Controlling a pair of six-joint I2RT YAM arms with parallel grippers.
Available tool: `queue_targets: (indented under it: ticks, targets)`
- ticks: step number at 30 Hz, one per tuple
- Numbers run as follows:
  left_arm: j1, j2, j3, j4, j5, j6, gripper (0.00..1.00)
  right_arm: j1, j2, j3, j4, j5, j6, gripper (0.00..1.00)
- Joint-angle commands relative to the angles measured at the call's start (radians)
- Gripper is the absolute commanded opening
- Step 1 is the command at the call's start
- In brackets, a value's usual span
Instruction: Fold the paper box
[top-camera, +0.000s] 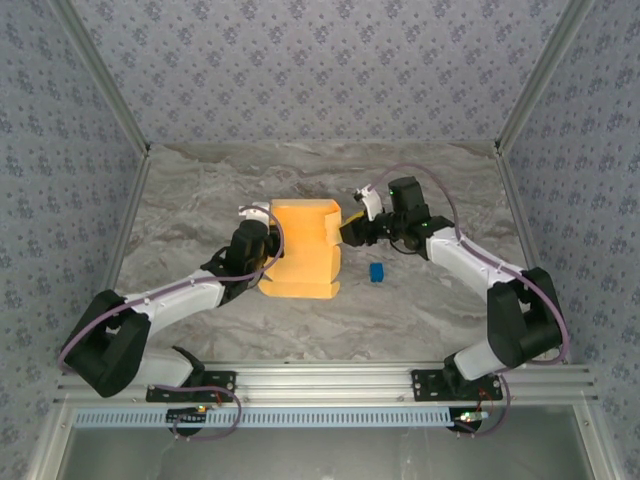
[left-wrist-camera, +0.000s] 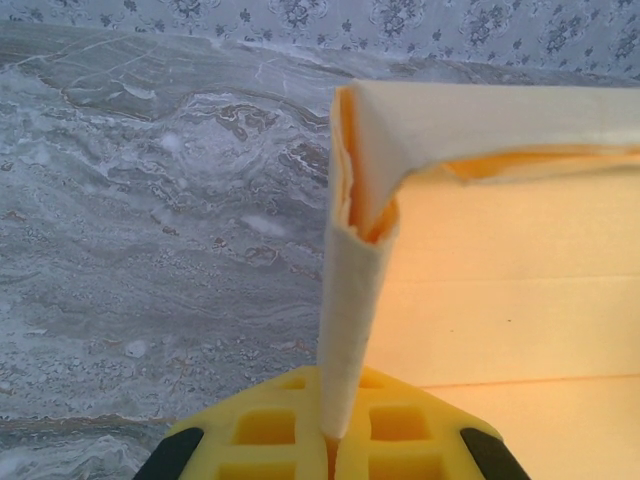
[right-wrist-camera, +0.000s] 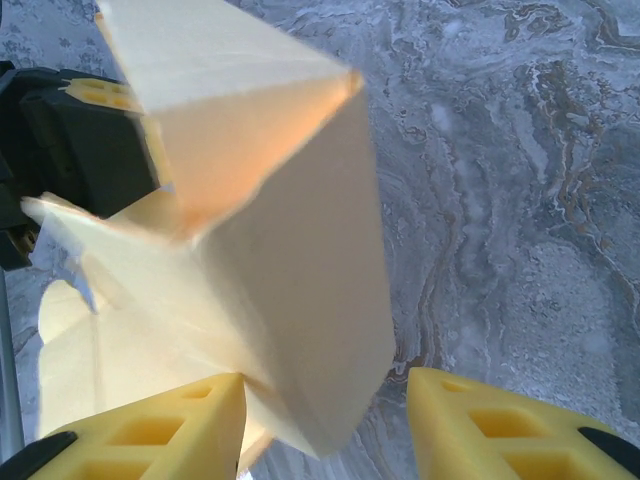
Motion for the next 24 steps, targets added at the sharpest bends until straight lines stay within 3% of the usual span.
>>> queue_targets:
  ticks: [1,10,19,24]
  targets:
    - [0.0,-0.005,0.028,0.003,0.03,-0.009,0.0,0.014,0.015,0.051,0.005,0.014,-0.024,0.48]
    - [-0.001,-0.012,0.029,0.002,0.036,-0.009,0.01,0.044,0.025,0.077,-0.004,0.115,-0.028,0.45]
    - [-0.003,-0.011,0.03,0.002,0.04,-0.01,0.01,0.131,0.021,0.062,0.053,0.366,-0.001,0.4]
    - [-0.002,-0.01,0.029,0.001,0.038,-0.01,0.01,0.186,0.024,0.069,0.061,0.574,0.044,0.33]
